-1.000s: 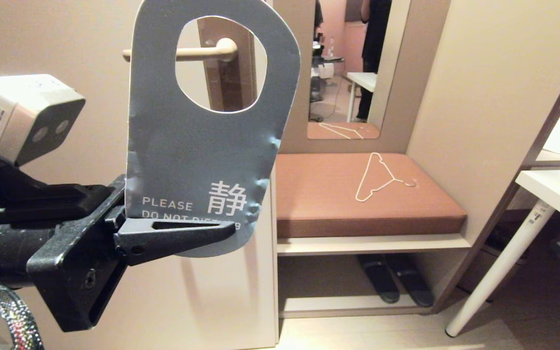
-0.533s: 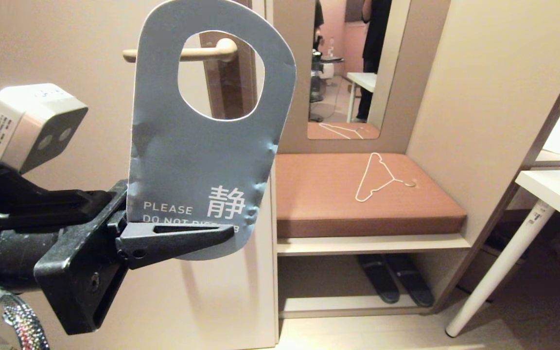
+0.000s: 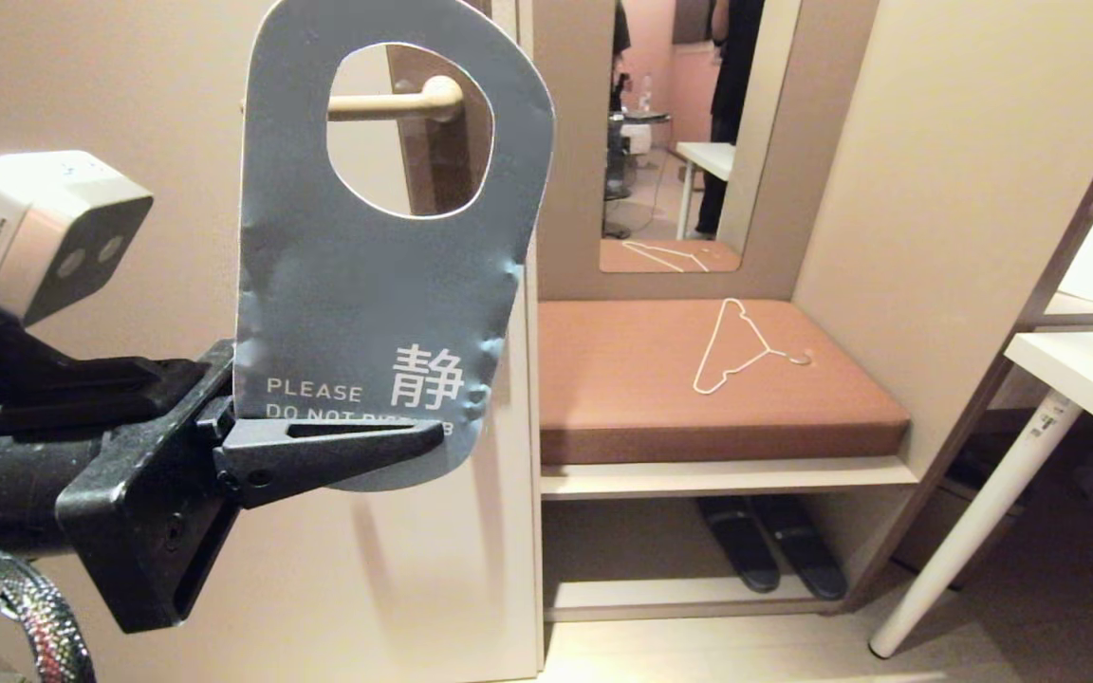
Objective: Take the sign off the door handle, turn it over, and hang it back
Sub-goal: Hang the sign back with the other side facing out
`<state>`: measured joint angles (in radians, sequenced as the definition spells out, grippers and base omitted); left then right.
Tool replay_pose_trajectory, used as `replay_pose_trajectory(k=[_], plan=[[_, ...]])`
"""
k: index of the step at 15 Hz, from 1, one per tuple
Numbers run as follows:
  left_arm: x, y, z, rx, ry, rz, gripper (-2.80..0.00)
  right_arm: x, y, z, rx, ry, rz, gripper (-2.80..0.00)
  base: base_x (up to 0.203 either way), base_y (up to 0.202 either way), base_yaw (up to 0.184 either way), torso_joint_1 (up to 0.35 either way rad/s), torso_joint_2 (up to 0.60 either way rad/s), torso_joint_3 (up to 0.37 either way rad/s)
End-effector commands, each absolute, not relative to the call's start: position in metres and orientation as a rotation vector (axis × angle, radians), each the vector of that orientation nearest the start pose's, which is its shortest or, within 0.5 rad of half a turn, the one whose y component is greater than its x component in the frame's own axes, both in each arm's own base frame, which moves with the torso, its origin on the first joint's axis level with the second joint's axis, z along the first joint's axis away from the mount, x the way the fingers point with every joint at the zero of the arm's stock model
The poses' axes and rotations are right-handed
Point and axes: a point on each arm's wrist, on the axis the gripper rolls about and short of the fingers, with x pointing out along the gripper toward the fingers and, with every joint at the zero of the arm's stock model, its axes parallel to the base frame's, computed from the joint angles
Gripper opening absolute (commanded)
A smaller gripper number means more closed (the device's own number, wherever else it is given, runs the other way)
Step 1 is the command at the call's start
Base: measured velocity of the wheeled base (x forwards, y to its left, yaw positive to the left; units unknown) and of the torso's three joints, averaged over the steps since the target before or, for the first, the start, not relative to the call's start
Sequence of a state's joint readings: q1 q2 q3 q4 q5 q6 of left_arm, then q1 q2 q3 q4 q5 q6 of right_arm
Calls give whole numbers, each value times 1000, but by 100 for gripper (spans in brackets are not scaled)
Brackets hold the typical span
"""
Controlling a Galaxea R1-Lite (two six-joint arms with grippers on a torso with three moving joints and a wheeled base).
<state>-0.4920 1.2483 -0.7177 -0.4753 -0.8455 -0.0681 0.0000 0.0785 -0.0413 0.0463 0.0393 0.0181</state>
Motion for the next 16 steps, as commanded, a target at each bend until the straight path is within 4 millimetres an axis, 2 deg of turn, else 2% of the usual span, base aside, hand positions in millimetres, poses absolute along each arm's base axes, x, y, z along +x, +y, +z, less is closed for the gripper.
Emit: replay_pose_trajectory(k=[1,7,10,13,16], plan=[[160,-102,257,-69,98,-1326,-280,-27,1,82,20,19,38,-280,0,0,0,0,0,0],[168,-88,261,-70,80,-1240,-280,-27,1,82,56,21,26,-280,0,0,0,0,0,0],[172,-73,265,-64,58,-1163,-280,-26,0,81,157,24,1,-280,0,0,0,0,0,0],[169,-55,272,-54,16,-1068,-280,-26,0,79,332,33,1,-280,0,0,0,0,0,0],[164,-42,276,-51,-8,-995,-280,-26,0,79,339,31,1,-280,0,0,0,0,0,0]])
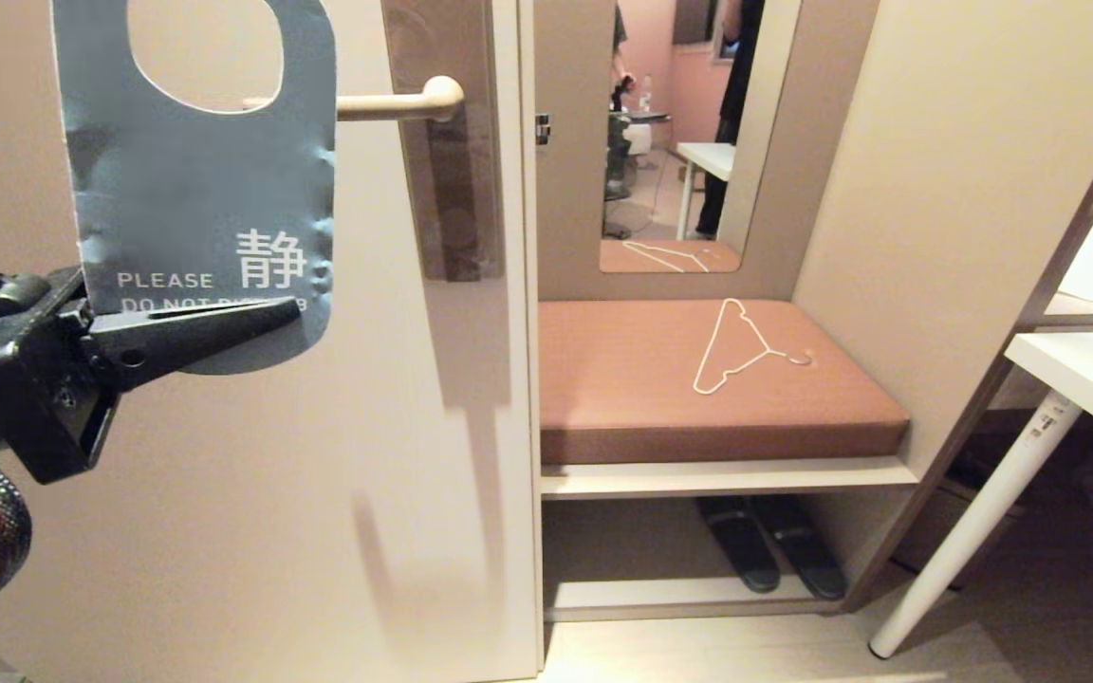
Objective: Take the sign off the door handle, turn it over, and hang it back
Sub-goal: Hang the sign back with the other side facing out
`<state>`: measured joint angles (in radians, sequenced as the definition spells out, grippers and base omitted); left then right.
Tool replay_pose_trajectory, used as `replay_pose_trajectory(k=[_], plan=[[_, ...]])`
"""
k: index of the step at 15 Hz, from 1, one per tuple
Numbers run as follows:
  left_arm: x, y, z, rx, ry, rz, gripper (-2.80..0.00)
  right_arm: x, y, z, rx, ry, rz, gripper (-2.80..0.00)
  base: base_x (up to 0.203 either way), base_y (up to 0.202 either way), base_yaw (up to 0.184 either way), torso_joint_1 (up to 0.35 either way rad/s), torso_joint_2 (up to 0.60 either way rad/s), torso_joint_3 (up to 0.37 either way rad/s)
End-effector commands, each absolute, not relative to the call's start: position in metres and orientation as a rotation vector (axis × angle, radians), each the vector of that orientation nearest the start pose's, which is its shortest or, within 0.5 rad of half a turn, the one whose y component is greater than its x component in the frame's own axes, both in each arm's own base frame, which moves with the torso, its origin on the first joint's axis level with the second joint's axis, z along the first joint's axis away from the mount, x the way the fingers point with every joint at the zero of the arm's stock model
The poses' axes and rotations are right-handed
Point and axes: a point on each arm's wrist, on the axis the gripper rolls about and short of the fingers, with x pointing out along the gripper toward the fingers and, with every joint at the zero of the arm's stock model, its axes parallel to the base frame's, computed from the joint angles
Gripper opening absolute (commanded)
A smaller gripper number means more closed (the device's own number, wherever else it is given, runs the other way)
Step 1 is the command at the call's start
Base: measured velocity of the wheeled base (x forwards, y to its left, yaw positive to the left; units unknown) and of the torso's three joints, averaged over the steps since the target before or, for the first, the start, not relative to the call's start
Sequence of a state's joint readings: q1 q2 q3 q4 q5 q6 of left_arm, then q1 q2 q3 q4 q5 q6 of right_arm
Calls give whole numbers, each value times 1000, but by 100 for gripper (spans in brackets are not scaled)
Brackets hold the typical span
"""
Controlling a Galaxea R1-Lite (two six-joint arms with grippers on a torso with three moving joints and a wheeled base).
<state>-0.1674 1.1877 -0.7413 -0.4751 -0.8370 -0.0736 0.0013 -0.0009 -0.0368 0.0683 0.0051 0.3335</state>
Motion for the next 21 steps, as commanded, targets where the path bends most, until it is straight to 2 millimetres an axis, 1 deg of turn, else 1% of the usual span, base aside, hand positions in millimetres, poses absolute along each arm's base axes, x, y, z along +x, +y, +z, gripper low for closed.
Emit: replay_pose_trajectory(k=[1,3,5,6,8,11,16,19,21], plan=[[164,-39,277,-61,-7,-978,-280,-26,0,79,314,31,6,-280,0,0,0,0,0,0],[162,-36,279,-66,-14,-958,-280,-26,0,80,221,28,11,-280,0,0,0,0,0,0],[162,-35,278,-68,-11,-956,-280,-26,0,81,91,23,0,-280,0,0,0,0,0,0],[163,-35,279,-64,-13,-956,-280,-26,-1,79,34,29,-22,-280,0,0,0,0,0,0],[164,-35,278,-66,-9,-956,-280,-25,0,77,-67,40,-3,-280,0,0,0,0,0,0],[163,-33,277,-66,-9,-939,-280,-25,0,76,-69,43,14,-280,0,0,0,0,0,0],[167,-14,278,-62,-17,-825,-280,-25,0,76,-66,43,12,-280,0,0,0,0,0,0],[167,-1,278,-63,-23,-701,-280,-25,0,76,-66,43,13,-280,0,0,0,0,0,0],[170,2,278,-60,-30,-593,-280,-25,0,76,-66,43,14,-280,0,0,0,0,0,0]])
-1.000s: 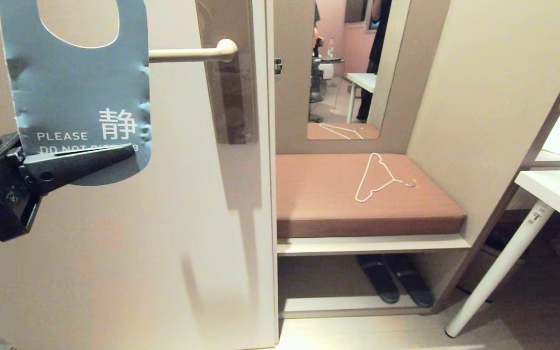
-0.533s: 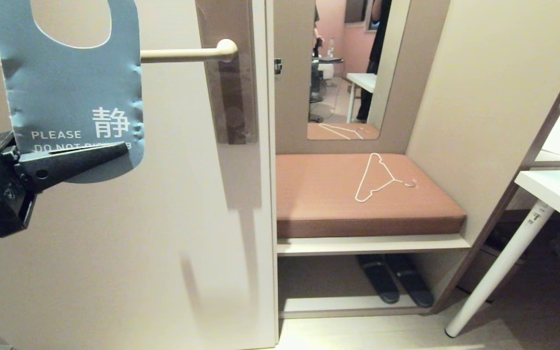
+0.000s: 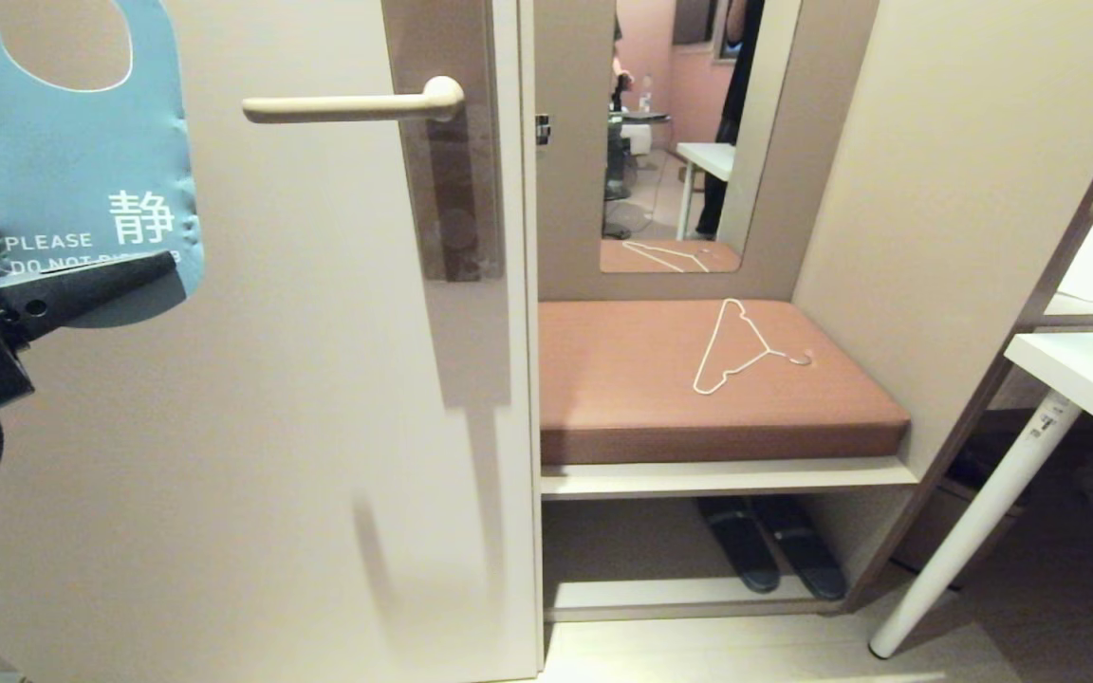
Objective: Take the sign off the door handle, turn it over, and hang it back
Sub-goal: Hang the sign back with the other side facing out
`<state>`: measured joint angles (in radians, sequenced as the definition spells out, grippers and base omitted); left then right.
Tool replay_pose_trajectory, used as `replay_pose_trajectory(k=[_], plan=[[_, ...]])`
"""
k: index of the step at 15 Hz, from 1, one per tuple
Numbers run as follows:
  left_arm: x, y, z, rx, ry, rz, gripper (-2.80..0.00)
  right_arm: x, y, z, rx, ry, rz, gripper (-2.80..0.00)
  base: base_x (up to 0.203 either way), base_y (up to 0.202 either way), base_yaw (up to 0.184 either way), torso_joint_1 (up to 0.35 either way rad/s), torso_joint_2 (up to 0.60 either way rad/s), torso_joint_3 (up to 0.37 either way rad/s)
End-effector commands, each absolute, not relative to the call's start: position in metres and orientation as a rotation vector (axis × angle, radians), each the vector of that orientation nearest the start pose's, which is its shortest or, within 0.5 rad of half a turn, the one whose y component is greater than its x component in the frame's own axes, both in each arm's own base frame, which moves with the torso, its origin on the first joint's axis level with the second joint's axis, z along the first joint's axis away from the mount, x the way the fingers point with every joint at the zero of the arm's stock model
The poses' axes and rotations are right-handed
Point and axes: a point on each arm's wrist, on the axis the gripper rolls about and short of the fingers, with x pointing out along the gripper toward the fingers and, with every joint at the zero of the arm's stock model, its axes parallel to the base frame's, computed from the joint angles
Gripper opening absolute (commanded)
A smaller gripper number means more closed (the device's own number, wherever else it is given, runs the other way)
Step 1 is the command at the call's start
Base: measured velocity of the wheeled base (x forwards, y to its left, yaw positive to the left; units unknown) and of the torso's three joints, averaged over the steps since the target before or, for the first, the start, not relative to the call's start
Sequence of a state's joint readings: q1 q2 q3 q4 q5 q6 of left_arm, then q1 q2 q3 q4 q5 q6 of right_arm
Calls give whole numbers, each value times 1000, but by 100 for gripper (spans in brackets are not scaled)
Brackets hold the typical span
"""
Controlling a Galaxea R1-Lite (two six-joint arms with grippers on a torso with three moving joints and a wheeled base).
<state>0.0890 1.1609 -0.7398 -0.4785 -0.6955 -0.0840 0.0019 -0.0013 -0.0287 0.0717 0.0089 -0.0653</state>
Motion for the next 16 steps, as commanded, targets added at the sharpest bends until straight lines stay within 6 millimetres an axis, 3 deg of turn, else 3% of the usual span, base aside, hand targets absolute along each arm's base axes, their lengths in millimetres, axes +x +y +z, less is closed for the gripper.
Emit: replay_pose_trajectory(k=[1,8,13,16], plan=[[170,3,278,-61,-31,-541,-280,-25,0,76,-66,43,12,-280,0,0,0,0,0,0],[180,0,263,-9,11,-409,-280,-25,0,76,-66,43,12,-280,0,0,0,0,0,0],[200,-36,251,-3,77,-334,-280,-25,0,76,-66,43,12,-280,0,0,0,0,0,0],[215,-40,250,-2,89,-317,-280,-25,0,76,-66,43,14,-280,0,0,0,0,0,0]])
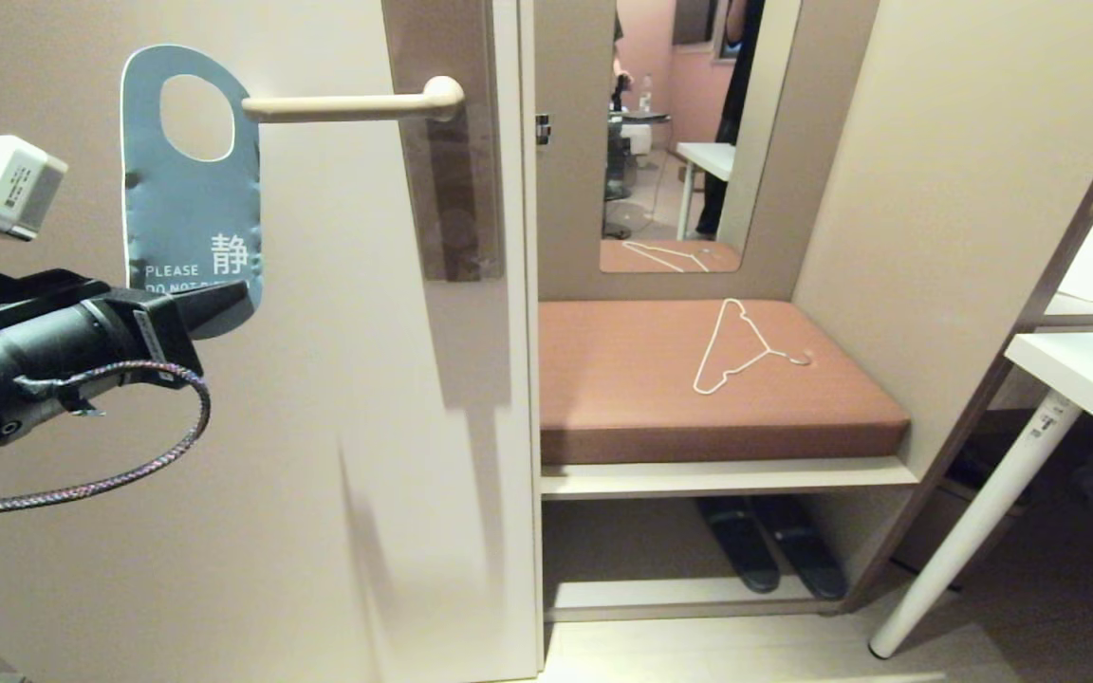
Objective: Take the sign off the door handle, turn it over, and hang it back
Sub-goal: Hang the sign back with the other side facing out
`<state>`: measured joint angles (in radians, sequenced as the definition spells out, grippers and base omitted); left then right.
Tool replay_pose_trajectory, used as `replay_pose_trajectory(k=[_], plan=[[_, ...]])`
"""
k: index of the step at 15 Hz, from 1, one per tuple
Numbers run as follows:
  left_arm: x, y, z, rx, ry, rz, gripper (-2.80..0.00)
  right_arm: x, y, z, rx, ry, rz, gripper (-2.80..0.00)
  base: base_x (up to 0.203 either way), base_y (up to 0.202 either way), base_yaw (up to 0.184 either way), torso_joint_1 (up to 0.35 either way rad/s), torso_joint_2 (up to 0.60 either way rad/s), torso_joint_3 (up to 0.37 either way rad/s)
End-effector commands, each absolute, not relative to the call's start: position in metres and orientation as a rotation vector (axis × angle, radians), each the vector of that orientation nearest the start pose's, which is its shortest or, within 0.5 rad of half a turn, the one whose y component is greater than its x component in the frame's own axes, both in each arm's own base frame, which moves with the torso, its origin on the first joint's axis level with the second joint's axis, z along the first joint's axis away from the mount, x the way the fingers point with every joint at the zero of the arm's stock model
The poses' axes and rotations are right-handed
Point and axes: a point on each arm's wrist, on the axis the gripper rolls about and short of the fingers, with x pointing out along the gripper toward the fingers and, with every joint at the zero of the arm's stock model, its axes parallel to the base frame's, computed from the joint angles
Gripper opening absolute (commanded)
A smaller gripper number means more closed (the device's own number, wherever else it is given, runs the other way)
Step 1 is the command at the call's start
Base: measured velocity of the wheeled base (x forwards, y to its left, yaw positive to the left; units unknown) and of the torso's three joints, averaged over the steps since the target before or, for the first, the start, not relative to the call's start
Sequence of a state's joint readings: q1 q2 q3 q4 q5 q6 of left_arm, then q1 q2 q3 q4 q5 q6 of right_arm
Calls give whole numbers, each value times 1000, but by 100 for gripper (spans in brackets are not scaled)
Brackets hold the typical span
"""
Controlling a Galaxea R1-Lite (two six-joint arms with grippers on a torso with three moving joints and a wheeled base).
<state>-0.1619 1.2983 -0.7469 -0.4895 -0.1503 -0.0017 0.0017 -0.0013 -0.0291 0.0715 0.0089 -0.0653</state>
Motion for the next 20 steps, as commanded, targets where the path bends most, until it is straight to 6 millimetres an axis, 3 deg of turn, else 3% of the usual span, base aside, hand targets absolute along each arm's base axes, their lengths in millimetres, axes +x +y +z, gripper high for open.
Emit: replay_pose_trajectory(k=[1,4,12,20], plan=[[220,-39,251,-2,71,-309,-280,-25,0,76,-66,43,14,-280,0,0,0,0,0,0],[235,-35,249,0,21,-267,-280,-25,0,76,-66,43,14,-280,0,0,0,0,0,0],[246,-37,250,-1,-60,-244,-280,-25,0,76,-66,43,12,-280,0,0,0,0,0,0],[242,-53,244,-3,-65,-258,-280,-25,0,76,-66,43,12,-280,0,0,0,0,0,0]])
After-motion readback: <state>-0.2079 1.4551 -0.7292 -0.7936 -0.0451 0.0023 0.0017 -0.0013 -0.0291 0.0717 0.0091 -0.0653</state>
